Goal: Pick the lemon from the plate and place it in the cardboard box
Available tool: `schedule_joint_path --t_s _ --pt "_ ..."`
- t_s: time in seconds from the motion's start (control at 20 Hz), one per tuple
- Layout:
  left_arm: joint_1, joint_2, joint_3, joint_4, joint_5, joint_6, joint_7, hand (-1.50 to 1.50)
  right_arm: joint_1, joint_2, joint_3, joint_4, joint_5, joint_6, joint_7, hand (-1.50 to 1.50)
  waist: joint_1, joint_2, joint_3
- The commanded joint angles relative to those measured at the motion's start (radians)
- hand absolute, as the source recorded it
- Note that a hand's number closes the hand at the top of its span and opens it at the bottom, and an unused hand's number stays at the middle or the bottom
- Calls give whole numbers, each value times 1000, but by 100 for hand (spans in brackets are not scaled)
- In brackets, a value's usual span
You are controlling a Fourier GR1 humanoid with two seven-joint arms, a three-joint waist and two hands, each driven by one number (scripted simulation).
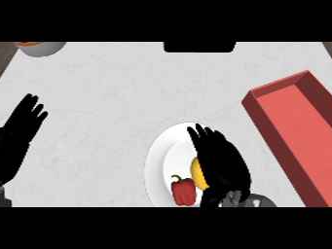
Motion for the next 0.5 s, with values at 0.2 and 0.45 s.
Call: schedule_joint_path --t_s 0.2,0.45 --pt "-44 -64 -8 17 -59 14 13 0 10 41 17 75 64 2 21 -150 -1 0 0" --pt "15 -46 49 13 -56 -55 -25 0 21 39 -9 102 73 20 -22 -150 0 0 0"
